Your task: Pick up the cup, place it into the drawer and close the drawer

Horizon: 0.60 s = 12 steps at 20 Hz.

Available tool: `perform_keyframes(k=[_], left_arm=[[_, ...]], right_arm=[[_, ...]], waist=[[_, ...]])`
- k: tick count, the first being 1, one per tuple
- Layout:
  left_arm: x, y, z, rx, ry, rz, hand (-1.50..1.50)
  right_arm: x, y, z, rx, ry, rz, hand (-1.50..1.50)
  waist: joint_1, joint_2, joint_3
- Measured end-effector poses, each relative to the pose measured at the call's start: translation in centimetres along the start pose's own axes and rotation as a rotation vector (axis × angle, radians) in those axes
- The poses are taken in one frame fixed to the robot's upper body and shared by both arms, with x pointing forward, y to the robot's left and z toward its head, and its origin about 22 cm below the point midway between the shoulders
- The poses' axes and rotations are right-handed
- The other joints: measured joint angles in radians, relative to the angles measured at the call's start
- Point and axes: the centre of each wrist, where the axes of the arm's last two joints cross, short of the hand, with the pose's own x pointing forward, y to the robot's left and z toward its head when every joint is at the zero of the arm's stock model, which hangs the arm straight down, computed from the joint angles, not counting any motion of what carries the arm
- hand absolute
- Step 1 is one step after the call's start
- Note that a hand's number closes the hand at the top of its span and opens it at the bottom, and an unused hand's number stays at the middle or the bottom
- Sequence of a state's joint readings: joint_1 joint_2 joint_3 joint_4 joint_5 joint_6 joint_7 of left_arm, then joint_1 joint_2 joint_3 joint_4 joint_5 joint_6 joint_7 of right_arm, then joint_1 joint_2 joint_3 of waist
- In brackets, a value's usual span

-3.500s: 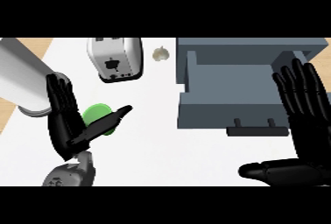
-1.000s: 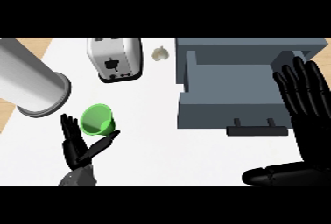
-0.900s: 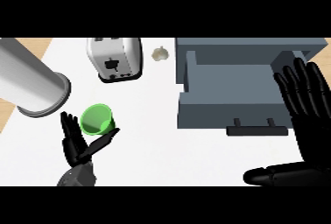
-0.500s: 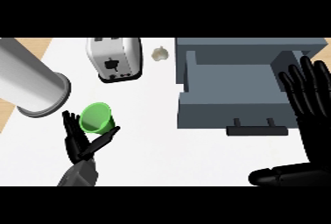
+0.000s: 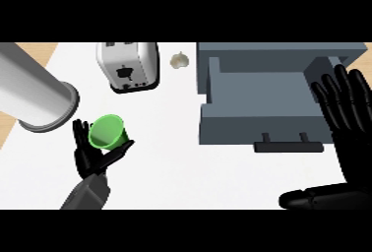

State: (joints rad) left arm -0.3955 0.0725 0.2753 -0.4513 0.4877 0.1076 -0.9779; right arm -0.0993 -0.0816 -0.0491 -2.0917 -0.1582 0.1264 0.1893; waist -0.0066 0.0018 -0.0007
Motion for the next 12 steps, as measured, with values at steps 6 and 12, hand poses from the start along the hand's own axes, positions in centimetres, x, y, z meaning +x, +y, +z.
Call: perform_keyframes(k=[6, 12], left_arm=[[-0.8, -0.4, 0.8, -0.053, -0.003, 0.065, 1.5], [-0.6, -0.8, 0.3, -0.067, -0.063, 0.054, 1.5]], right_arm=[[-0.4, 0.6, -0.2, 0.003, -0.001, 0.002, -1.5], [0.1, 0.1, -0.2, -0.001, -0.006, 0.005, -1.5]], waist=[[-0.003, 0.001, 0.0], [-0.002, 0.001, 0.0]])
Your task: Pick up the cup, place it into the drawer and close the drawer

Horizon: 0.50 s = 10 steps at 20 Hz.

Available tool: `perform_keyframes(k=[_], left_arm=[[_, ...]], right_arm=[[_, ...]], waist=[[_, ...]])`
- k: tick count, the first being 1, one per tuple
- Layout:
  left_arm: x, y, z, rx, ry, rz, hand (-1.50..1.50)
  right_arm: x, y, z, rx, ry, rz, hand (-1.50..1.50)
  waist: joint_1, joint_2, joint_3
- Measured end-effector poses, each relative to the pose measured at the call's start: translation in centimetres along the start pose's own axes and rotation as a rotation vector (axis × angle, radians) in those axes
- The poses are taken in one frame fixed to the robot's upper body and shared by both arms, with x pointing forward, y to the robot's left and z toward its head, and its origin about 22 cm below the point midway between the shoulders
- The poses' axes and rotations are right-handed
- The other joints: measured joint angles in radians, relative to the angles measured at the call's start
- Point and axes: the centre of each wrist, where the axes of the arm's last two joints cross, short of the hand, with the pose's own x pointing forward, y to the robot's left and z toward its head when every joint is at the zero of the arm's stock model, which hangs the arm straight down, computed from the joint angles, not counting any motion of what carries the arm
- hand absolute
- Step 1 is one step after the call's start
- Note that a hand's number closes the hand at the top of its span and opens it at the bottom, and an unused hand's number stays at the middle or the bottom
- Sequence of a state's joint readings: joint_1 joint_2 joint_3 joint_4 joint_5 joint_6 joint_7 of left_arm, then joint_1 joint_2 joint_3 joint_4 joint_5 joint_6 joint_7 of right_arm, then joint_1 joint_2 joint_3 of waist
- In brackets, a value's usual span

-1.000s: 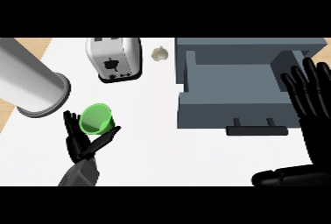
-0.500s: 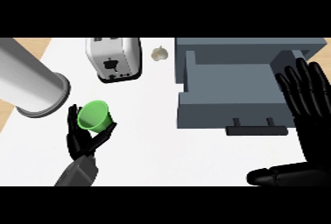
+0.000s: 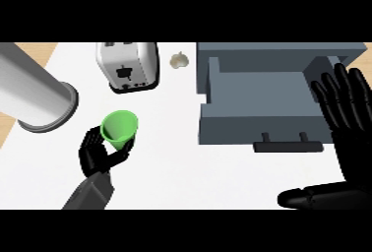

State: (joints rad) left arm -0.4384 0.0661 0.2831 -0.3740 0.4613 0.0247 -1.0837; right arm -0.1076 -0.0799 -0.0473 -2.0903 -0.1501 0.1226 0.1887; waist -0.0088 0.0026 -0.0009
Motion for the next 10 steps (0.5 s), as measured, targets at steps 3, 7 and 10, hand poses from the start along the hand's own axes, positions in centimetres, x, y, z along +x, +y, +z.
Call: perform_keyframes(k=[3, 7, 10], left_arm=[[0.3, 0.1, -0.4, -0.057, -0.017, -0.009, 1.5], [0.9, 1.5, -0.9, -0.21, 0.01, -0.004, 1.5], [1.5, 2.7, -1.2, -0.272, 0.005, 0.0, 1.5]], right_arm=[[0.2, -0.7, 0.2, -0.001, -0.001, 0.003, -1.5], [0.1, -0.4, 0.1, 0.004, 0.003, 0.006, -1.5], [-0.3, -0.5, 0.3, -0.002, 0.002, 0.009, -1.5]], waist=[[0.002, -0.001, 0.0], [0.005, -0.002, 0.0], [0.006, -0.002, 0.0]])
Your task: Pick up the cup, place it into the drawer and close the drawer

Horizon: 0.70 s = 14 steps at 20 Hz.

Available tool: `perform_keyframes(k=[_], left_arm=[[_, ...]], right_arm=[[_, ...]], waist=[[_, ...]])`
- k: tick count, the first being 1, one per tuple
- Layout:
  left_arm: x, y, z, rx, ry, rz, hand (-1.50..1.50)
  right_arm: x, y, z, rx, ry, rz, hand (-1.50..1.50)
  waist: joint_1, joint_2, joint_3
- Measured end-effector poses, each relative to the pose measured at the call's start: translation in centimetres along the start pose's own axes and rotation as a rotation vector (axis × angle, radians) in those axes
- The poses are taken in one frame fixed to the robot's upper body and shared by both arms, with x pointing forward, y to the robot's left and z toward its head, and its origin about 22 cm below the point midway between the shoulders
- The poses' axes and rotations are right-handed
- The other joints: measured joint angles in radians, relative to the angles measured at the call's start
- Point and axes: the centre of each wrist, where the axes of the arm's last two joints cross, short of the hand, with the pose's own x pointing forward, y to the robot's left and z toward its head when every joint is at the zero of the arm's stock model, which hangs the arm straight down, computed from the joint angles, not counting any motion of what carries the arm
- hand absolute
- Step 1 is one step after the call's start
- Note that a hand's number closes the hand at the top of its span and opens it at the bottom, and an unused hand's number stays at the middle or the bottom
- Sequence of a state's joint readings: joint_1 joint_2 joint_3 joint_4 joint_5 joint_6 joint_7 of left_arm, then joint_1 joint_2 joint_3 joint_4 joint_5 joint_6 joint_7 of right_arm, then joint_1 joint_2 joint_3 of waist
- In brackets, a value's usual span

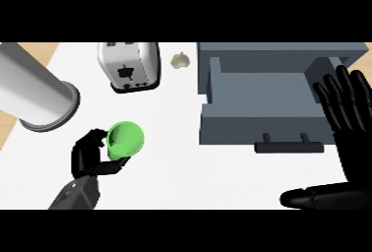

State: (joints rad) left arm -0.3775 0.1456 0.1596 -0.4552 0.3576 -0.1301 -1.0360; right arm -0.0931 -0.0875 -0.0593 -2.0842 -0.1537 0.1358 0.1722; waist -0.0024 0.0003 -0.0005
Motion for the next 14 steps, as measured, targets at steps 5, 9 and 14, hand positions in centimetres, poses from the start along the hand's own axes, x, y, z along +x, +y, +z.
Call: perform_keyframes(k=[5, 9, 14], left_arm=[[1.3, -0.7, -1.0, -0.095, -0.059, 0.045, 1.5], [2.9, -1.9, -2.6, -0.189, -0.112, 0.078, 1.5], [6.4, -4.7, -5.0, -0.311, -0.134, 0.119, 1.5]], right_arm=[[0.7, 0.4, 0.0, -0.003, 0.005, 0.007, -1.5], [0.5, 0.3, 0.0, -0.016, 0.013, 0.003, -1.5], [0.1, -0.3, 0.2, -0.021, 0.019, -0.005, -1.5]], waist=[[0.008, -0.004, 0.001], [0.01, -0.004, 0.001], [0.013, -0.006, 0.002]])
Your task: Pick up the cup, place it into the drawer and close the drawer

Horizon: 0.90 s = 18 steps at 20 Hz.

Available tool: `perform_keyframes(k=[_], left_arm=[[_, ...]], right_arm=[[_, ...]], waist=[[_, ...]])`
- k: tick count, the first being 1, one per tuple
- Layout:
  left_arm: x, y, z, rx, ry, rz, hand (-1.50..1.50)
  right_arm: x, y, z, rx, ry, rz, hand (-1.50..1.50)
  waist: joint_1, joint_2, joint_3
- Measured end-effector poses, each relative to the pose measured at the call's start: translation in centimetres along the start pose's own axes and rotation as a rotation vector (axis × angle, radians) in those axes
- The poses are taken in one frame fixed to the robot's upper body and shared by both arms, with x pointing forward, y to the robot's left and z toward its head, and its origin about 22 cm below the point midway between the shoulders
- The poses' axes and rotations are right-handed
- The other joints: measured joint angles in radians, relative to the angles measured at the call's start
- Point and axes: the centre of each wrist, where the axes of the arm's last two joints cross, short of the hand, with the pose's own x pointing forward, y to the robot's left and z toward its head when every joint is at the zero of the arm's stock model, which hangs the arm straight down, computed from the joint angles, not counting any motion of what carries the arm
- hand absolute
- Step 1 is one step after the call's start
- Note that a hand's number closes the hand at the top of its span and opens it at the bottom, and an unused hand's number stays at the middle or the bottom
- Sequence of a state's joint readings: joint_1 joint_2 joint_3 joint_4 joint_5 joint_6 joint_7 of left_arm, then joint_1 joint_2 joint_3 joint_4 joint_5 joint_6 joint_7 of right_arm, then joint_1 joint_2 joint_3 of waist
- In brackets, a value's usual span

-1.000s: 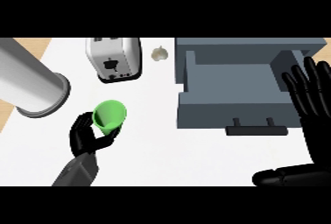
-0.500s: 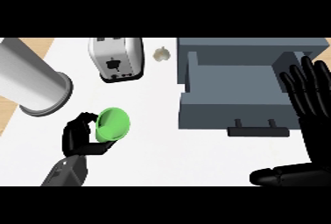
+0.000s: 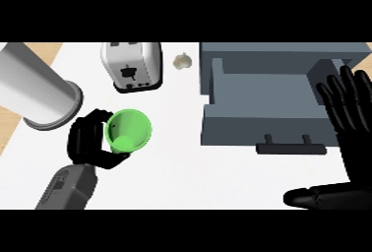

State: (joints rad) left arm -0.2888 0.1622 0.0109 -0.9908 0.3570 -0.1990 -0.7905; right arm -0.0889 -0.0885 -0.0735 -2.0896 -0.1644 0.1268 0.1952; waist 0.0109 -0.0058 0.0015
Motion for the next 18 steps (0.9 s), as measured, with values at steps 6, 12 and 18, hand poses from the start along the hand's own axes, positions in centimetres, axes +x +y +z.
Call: perform_keyframes(k=[6, 12, 18], left_arm=[[3.5, -5.3, -4.4, -0.057, -0.022, 0.048, 1.5], [6.9, -9.7, -8.9, -0.079, -0.04, 0.051, 1.5], [9.1, -13.0, -12.8, -0.109, -0.047, 0.021, 1.5]], right_arm=[[-0.3, 0.1, -0.2, 0.007, -0.005, 0.008, -1.5], [-0.7, -0.4, -0.1, 0.006, -0.011, 0.007, -1.5], [-0.5, -0.4, -0.2, 0.003, -0.011, 0.01, -1.5]], waist=[[-0.004, 0.002, -0.001], [-0.01, 0.004, -0.001], [-0.015, 0.005, -0.001]])
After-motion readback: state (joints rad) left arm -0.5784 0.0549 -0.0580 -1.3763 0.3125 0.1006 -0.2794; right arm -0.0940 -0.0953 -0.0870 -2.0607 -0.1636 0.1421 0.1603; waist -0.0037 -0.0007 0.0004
